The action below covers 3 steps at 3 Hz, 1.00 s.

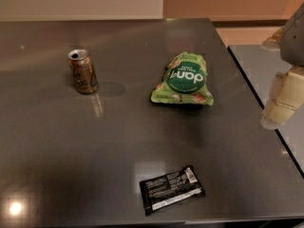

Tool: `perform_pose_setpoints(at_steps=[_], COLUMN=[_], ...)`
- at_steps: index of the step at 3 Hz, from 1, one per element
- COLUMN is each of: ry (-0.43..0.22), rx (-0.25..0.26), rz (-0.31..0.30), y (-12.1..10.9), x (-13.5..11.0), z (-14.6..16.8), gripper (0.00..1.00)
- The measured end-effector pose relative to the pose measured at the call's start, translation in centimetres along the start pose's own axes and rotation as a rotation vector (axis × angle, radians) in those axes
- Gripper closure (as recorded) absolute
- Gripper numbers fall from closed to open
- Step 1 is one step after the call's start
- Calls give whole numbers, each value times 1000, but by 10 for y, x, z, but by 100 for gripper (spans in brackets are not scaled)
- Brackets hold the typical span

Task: Pick orange can

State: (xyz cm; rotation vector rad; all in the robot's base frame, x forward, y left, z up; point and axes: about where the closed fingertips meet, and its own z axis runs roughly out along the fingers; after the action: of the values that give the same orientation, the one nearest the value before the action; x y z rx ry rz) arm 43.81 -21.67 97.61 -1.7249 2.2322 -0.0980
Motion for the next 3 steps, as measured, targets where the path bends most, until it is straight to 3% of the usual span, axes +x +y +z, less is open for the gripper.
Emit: perform_pose_setpoints(at_steps=[2, 3], ry=[-21, -81], rx=[4, -7], rz=[-7, -22], y=[-9, -24], x=[-11, -39], z=[0, 7], gripper=[0, 0])
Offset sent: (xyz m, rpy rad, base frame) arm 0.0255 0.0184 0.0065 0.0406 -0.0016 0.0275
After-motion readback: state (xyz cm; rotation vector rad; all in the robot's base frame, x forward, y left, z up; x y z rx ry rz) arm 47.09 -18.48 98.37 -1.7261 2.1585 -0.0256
